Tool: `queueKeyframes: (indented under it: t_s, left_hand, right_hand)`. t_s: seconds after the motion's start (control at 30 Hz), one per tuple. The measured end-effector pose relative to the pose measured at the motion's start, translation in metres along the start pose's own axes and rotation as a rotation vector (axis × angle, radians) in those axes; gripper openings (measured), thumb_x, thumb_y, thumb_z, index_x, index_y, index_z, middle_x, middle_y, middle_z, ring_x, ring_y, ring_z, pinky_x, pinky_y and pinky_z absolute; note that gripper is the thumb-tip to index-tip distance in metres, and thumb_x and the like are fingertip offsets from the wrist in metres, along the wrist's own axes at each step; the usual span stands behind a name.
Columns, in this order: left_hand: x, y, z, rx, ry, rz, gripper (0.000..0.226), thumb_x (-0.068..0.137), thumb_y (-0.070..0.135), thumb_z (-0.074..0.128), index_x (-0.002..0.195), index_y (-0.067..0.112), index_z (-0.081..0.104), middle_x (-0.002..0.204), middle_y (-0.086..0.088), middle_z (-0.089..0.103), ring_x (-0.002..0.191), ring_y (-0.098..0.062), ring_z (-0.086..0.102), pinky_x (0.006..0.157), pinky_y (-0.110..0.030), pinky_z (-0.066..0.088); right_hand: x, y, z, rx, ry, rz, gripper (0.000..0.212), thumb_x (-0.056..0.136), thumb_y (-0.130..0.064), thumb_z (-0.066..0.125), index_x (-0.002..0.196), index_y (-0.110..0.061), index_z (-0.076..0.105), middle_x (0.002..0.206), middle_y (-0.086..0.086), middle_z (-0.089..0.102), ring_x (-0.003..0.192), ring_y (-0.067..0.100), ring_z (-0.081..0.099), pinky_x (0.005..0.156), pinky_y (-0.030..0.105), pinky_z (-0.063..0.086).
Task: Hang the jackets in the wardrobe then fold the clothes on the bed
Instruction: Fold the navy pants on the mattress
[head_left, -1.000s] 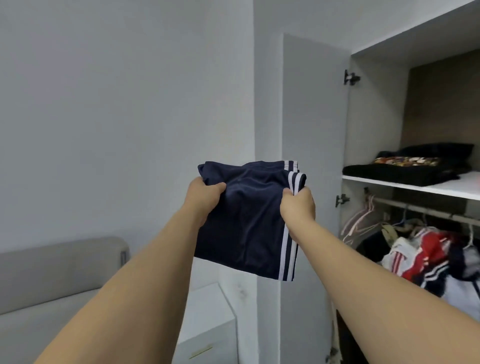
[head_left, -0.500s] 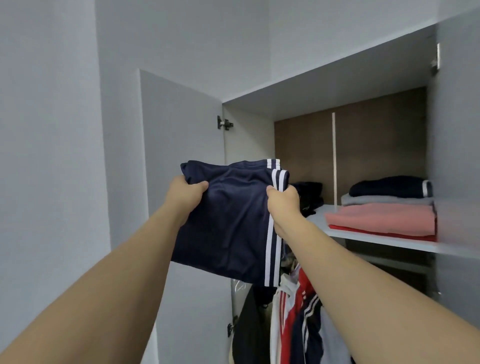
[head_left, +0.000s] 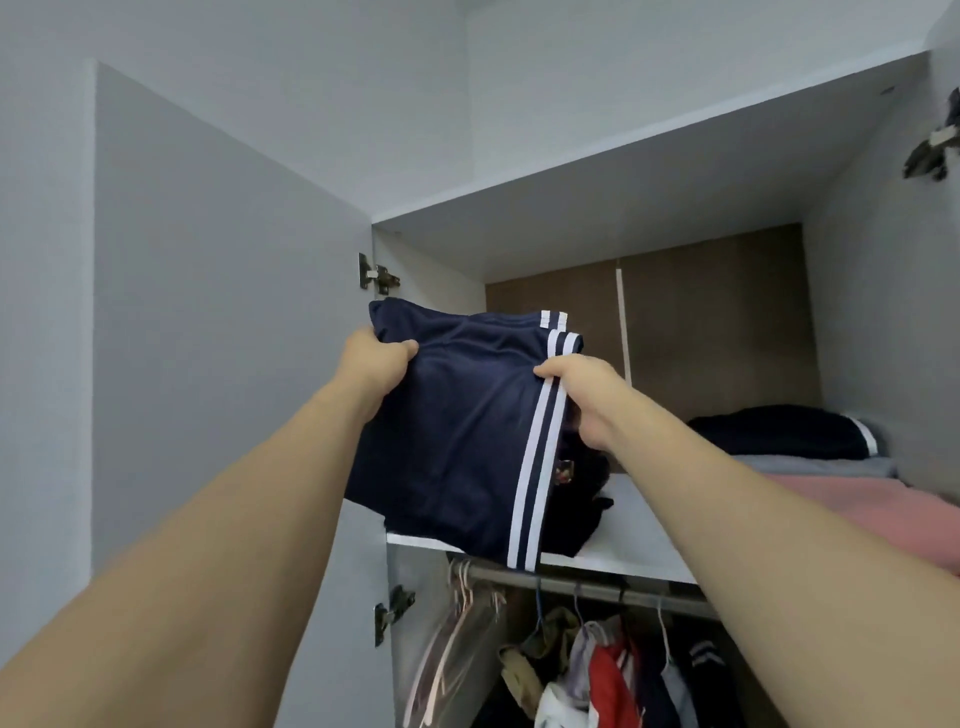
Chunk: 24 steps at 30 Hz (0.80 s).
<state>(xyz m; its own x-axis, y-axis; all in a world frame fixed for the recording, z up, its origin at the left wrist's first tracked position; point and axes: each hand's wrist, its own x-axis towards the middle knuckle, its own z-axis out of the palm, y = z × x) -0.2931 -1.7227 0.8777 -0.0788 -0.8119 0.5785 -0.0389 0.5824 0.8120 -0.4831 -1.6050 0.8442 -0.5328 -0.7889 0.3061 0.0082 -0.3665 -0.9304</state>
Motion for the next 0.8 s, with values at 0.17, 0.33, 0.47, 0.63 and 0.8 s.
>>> queueKeyframes:
  t_s: [0.17, 0.33, 0.47, 0.63, 0.8]
  left_hand:
    - [0.080, -0.015, 0.033, -0.007, -0.106, 0.036, 0.038, 0.092, 0.018, 0.066, 0.127, 0.009, 0.054, 0.114, -0.005, 0.060, 0.087, -0.017, 0.058, 0.075, -0.030, 0.045]
    - [0.145, -0.028, 0.056, 0.133, -0.298, 0.054, 0.039, 0.089, 0.022, 0.071, 0.125, 0.011, 0.059, 0.115, -0.003, 0.066, 0.102, -0.023, 0.063, 0.089, -0.037, 0.051]
    - [0.192, -0.038, 0.076, 0.238, -0.429, 0.083, 0.011, 0.087, 0.021, 0.073, 0.096, 0.020, 0.066, 0.088, 0.005, 0.071, 0.075, -0.012, 0.068, 0.057, -0.022, 0.050]
    - [0.242, -0.053, 0.116, 0.385, -0.700, 0.053, 0.014, 0.085, 0.016, 0.074, 0.098, 0.020, 0.071, 0.096, -0.006, 0.076, 0.085, -0.027, 0.073, 0.077, -0.038, 0.058]
    - [0.240, -0.106, 0.203, 0.682, -1.007, 0.120, 0.028, 0.080, 0.025, 0.080, 0.104, 0.021, 0.068, 0.116, -0.008, 0.070, 0.105, -0.030, 0.066, 0.097, -0.046, 0.051]
  right_hand:
    - [0.064, -0.003, -0.003, -0.100, -0.144, 0.024, 0.016, 0.083, -0.025, 0.066, 0.096, -0.016, 0.063, 0.079, 0.005, 0.070, 0.071, 0.022, 0.068, 0.062, 0.034, 0.057]
    - [0.126, 0.004, -0.013, -0.121, -0.203, 0.010, 0.012, 0.084, -0.025, 0.065, 0.087, -0.015, 0.058, 0.067, 0.003, 0.069, 0.060, 0.018, 0.069, 0.060, 0.031, 0.058]
    - [0.168, 0.020, -0.015, -0.226, -0.379, 0.122, 0.005, 0.085, -0.013, 0.065, 0.082, -0.011, 0.061, 0.079, 0.011, 0.071, 0.074, 0.024, 0.071, 0.073, 0.038, 0.060]
    - [0.204, 0.041, -0.014, -0.407, -0.486, 0.254, 0.009, 0.087, -0.012, 0.064, 0.092, -0.006, 0.068, 0.095, 0.014, 0.072, 0.087, 0.025, 0.071, 0.080, 0.038, 0.059]
    - [0.200, 0.095, -0.040, -0.572, -0.463, 0.484, 0.018, 0.090, -0.017, 0.063, 0.091, -0.004, 0.075, 0.094, 0.016, 0.071, 0.086, 0.027, 0.070, 0.083, 0.036, 0.058]
